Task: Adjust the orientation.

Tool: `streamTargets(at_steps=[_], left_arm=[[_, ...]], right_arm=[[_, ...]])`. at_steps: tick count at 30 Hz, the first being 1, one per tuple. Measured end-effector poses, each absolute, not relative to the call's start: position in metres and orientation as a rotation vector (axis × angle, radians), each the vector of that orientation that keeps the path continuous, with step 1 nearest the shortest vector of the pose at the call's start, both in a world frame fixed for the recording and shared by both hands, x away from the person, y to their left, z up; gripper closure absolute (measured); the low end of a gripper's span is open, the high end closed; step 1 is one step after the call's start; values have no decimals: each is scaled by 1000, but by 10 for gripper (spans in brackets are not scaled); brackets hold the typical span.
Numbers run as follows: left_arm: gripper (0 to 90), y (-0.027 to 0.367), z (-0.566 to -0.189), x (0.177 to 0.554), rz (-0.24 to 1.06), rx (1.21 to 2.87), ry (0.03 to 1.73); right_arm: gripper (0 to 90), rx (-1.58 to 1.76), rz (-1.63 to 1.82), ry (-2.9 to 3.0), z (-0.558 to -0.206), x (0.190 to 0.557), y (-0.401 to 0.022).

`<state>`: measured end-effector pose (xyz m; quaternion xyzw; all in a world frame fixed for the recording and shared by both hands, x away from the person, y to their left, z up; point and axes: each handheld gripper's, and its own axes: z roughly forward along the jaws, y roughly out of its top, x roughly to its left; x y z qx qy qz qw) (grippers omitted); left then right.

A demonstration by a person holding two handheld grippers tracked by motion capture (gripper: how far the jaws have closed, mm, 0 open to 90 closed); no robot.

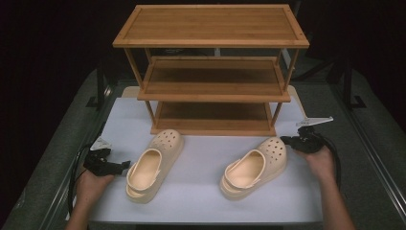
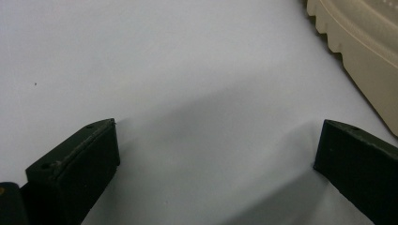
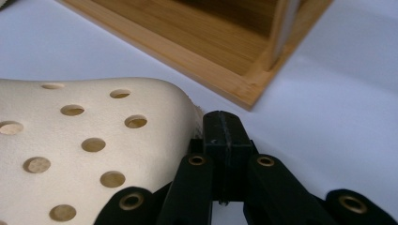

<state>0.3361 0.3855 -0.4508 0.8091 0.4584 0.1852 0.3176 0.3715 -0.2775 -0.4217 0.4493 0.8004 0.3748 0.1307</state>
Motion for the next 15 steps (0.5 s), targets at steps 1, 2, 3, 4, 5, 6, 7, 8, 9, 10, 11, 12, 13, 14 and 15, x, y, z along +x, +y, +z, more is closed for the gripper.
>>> streamTargets(at_steps=[1, 2, 3, 4, 5, 6, 7, 8, 9, 10, 11, 12, 13, 14, 15], left_arm=[[0, 385, -451, 336, 487, 2129, 1206], [0, 385, -451, 336, 487, 2129, 1206], [0, 385, -451, 336, 488, 2129, 1205], [0, 385, -451, 336, 488, 2129, 1206], [0, 385, -451, 336, 488, 2129, 1206], [0, 385, -451, 336, 488, 2128, 1206], [0, 385, -451, 336, 487, 2128, 1207], [0, 385, -451, 336, 487, 2128, 1207], [0, 385, -451, 336, 487, 2128, 1207], [0, 385, -451, 336, 488, 2129, 1206], [0, 386, -451, 336, 488, 2129, 1205], [0, 385, -451, 336, 487, 2128, 1207], [0, 385, -451, 336, 488, 2129, 1206], [0, 385, -451, 336, 488, 2129, 1206], [0, 385, -451, 336, 487, 2128, 1206]], right_arm=[[899, 1294, 1091, 2334, -422, 369, -271], [899, 1294, 1091, 2334, -422, 369, -271], [899, 1290, 1096, 2337, -422, 368, -268], [899, 1284, 1096, 2344, -422, 367, -265], [899, 1275, 1101, 2352, -422, 366, -260], [899, 1262, 1104, 2358, -422, 365, -256], [899, 1232, 1108, 2375, -422, 363, -248], [899, 1232, 1108, 2375, -422, 363, -248], [899, 1218, 1106, 2388, -422, 362, -243], [899, 1201, 1108, 2403, -421, 361, -240], [899, 1193, 1109, 2414, -421, 361, -236], [899, 1187, 1110, 2420, -421, 361, -234], [899, 1187, 1110, 2420, -421, 361, -233], [899, 1191, 1108, 2419, -421, 362, -232], [899, 1199, 1109, 2415, -421, 361, -233]])
